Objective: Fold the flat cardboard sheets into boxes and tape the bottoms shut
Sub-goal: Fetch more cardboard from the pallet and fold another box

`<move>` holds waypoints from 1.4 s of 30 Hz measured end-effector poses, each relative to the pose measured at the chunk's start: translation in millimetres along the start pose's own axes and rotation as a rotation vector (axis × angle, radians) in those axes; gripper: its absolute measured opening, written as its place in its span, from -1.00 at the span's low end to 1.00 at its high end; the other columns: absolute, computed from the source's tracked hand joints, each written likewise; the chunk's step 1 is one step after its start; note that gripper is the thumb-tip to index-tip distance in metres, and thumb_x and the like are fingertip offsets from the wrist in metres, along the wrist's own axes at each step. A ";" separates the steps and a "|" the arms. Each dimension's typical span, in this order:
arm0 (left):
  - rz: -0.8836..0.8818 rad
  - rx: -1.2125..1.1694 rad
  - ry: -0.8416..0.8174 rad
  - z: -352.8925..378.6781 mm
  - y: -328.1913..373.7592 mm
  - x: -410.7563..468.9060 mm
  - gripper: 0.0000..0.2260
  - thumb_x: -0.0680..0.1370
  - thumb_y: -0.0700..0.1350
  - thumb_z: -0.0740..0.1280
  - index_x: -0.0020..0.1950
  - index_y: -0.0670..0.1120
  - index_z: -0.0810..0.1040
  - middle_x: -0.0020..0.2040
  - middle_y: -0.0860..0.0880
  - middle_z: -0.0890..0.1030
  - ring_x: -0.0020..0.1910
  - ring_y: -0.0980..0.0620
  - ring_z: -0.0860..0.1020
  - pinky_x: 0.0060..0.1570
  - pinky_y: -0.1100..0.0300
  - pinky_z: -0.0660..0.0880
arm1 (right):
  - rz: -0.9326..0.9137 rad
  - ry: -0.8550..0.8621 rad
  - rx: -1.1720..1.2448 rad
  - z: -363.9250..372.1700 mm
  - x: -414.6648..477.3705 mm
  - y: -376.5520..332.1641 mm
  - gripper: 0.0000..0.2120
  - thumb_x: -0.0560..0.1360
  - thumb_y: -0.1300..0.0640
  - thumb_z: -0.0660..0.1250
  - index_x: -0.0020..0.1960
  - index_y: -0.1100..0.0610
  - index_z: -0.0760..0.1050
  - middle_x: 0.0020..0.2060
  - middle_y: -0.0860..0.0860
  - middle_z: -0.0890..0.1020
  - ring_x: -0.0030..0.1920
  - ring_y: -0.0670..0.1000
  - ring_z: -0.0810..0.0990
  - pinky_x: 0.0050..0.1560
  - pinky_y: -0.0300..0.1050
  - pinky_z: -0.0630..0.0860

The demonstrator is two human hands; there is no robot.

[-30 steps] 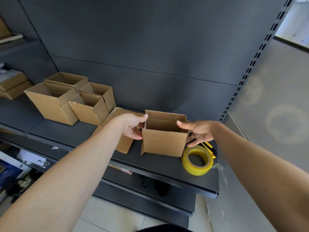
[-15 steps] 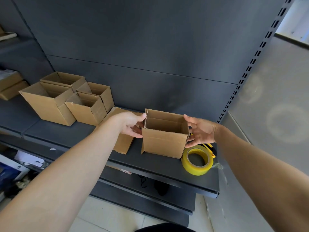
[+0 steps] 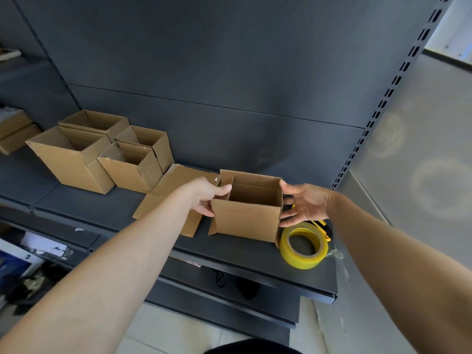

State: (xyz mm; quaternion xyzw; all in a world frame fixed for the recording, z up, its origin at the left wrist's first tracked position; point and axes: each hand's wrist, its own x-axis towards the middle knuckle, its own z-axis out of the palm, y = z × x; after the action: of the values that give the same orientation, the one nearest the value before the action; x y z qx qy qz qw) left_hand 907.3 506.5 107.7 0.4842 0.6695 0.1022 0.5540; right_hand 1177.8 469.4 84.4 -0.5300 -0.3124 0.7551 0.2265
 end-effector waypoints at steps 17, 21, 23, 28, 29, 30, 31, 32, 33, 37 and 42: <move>-0.046 0.115 0.142 28.1 -9.5 3.9 -0.49 0.46 -0.12 0.45 0.33 -0.17 0.33 0.31 -0.19 0.42 0.20 -0.21 0.48 -0.36 0.11 0.59 | -0.016 0.118 0.019 15.6 16.3 25.1 -0.30 0.26 -0.24 0.42 0.32 0.00 0.41 0.32 0.06 0.44 0.23 0.27 0.50 0.15 0.23 0.52; -0.056 0.095 0.144 29.2 -11.2 5.1 -0.49 0.46 -0.14 0.44 0.34 -0.17 0.33 0.32 -0.18 0.42 0.21 -0.20 0.48 -0.38 0.14 0.58 | -0.028 0.131 0.058 15.1 14.7 29.6 -0.32 0.26 -0.23 0.42 0.31 0.00 0.41 0.32 0.07 0.44 0.25 0.26 0.49 0.18 0.24 0.50; -0.056 0.072 0.144 29.2 -14.3 6.2 -0.49 0.47 -0.13 0.44 0.34 -0.17 0.33 0.32 -0.18 0.42 0.21 -0.19 0.48 -0.40 0.15 0.57 | -0.036 0.098 0.125 11.5 13.2 32.1 -0.37 0.30 -0.16 0.44 0.30 0.05 0.44 0.31 0.10 0.45 0.24 0.27 0.49 0.18 0.25 0.49; -0.039 0.046 0.154 32.2 -22.6 9.2 -0.51 0.49 -0.12 0.42 0.35 -0.18 0.32 0.29 -0.17 0.44 0.20 -0.16 0.48 -0.39 0.18 0.56 | -0.042 0.050 0.135 7.6 10.3 34.7 -0.49 0.35 -0.01 0.44 0.28 0.05 0.50 0.31 0.08 0.49 0.23 0.26 0.51 0.10 0.22 0.53; -0.032 0.048 0.156 32.6 -23.4 9.2 -0.51 0.49 -0.12 0.42 0.35 -0.18 0.32 0.30 -0.16 0.44 0.20 -0.16 0.47 -0.38 0.18 0.56 | -0.034 0.057 0.121 8.4 10.7 33.3 -0.50 0.35 -0.01 0.44 0.28 0.05 0.50 0.29 0.08 0.50 0.23 0.26 0.51 0.09 0.21 0.54; -0.021 0.056 0.156 33.0 -23.7 9.2 -0.51 0.49 -0.12 0.42 0.35 -0.18 0.32 0.30 -0.16 0.44 0.21 -0.16 0.47 -0.36 0.17 0.56 | -0.025 0.064 0.111 9.2 11.2 31.6 -0.50 0.36 -0.01 0.45 0.27 0.06 0.51 0.28 0.08 0.51 0.22 0.26 0.52 0.07 0.21 0.55; -0.007 0.070 0.152 33.3 -23.9 9.2 -0.50 0.48 -0.11 0.43 0.34 -0.18 0.32 0.31 -0.16 0.43 0.22 -0.16 0.46 -0.32 0.16 0.57 | -0.015 0.073 0.102 9.9 11.7 29.9 -0.53 0.36 -0.01 0.45 0.25 0.06 0.52 0.26 0.09 0.53 0.21 0.27 0.53 0.04 0.21 0.56; 0.010 0.093 0.146 33.5 -24.3 9.1 -0.48 0.47 -0.10 0.44 0.35 -0.18 0.32 0.32 -0.15 0.42 0.23 -0.15 0.46 -0.28 0.16 0.58 | -0.004 0.088 0.095 10.2 11.9 28.8 -0.56 0.38 -0.01 0.44 0.23 0.07 0.53 0.24 0.10 0.54 0.18 0.27 0.55 0.02 0.21 0.57; 0.026 0.122 0.139 33.9 -24.4 9.0 -0.46 0.46 -0.09 0.46 0.35 -0.18 0.32 0.33 -0.15 0.42 0.24 -0.14 0.46 -0.24 0.15 0.58 | 0.005 0.107 0.090 10.3 12.2 28.3 -0.60 0.41 -0.01 0.43 0.21 0.08 0.53 0.22 0.12 0.55 0.16 0.27 0.57 -0.01 0.21 0.58; 0.063 0.194 0.095 33.5 -23.8 8.3 -0.33 0.40 -0.03 0.51 0.39 -0.17 0.27 0.36 -0.14 0.39 0.26 -0.10 0.44 -0.19 0.16 0.60 | 0.036 0.166 0.067 12.4 14.3 25.2 -0.70 0.51 0.05 0.36 0.21 0.10 0.50 0.19 0.19 0.54 0.09 0.28 0.60 -0.04 0.23 0.59; 0.126 0.223 0.094 32.7 -25.2 11.0 -0.29 0.45 0.03 0.45 0.46 -0.11 0.15 0.41 -0.10 0.33 0.24 -0.08 0.44 -0.36 0.21 0.57 | 0.024 0.153 0.036 15.1 11.1 21.5 -0.59 0.42 0.05 0.43 0.25 0.06 0.49 0.22 0.15 0.51 0.12 0.32 0.57 -0.01 0.24 0.58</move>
State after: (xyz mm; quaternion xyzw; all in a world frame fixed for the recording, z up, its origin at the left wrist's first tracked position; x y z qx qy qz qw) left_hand 922.2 489.0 71.7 0.5786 0.6702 0.0844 0.4571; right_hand 1159.6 458.3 65.5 -0.5856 -0.2744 0.7205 0.2503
